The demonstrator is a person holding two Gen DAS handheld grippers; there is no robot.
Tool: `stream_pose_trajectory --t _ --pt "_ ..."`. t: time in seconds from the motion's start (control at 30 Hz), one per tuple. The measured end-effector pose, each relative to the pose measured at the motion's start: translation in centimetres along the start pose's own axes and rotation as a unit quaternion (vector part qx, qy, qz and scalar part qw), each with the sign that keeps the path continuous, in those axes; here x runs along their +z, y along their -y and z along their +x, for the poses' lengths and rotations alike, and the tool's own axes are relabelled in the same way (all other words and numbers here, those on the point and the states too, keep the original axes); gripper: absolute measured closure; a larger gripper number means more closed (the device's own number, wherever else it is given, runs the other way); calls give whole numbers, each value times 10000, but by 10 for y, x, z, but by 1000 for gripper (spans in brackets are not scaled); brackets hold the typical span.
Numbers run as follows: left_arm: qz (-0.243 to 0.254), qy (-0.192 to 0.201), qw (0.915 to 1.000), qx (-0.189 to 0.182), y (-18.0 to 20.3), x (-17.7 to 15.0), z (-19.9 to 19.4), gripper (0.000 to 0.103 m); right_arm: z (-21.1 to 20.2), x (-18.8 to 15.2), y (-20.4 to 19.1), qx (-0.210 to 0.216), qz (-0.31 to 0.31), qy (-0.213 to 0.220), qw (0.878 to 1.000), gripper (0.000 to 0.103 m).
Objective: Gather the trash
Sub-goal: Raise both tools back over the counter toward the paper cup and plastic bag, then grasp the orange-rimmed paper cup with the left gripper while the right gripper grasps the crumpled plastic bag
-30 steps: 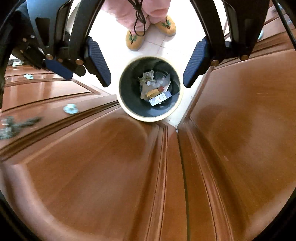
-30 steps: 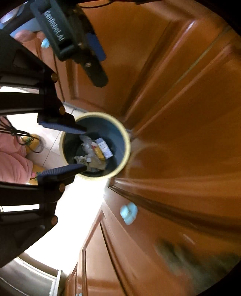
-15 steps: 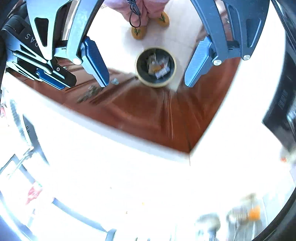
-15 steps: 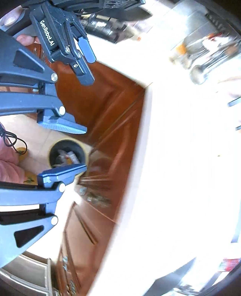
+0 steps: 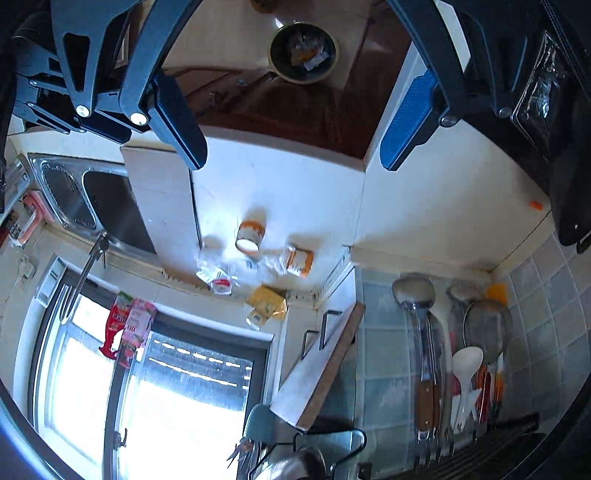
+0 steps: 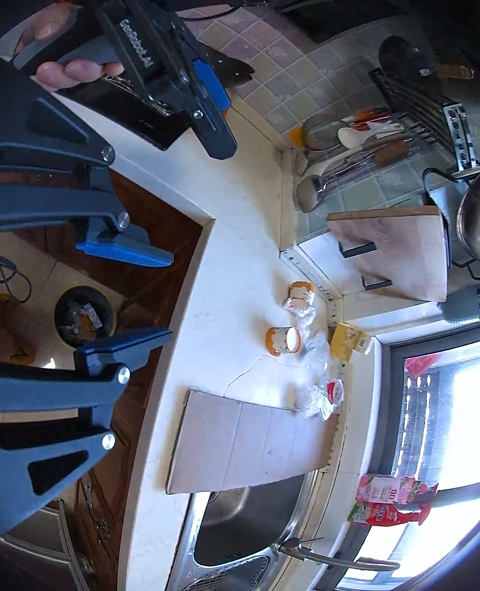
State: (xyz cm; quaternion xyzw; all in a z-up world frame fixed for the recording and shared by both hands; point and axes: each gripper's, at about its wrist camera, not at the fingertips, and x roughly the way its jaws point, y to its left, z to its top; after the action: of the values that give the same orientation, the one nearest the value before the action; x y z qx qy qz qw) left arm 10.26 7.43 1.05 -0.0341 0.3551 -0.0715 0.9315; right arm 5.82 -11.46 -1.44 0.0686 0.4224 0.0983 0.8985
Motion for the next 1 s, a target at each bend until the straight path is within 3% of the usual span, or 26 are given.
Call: stream_pose_trajectory --t 0.13,0.27,0.5,0.73,1.0 --pt "-65 103 9999 -98 3 12 -3 1 -19 17 4 -150 -2 240 9996 54" --pt "2 107 9999 -121 11 24 10 1 -25 38 19 -308 50 334 9990 54" --pt "116 51 9999 0 29 57 56 1 -6 97 63 -161 378 337 9986 52" --pt "171 -276 9993 164 52 106 135 1 55 178 127 11 729 196 9972 42" --pt "44 -1258 9918 242 80 131 267 1 166 226 206 184 1278 -356 9910 42"
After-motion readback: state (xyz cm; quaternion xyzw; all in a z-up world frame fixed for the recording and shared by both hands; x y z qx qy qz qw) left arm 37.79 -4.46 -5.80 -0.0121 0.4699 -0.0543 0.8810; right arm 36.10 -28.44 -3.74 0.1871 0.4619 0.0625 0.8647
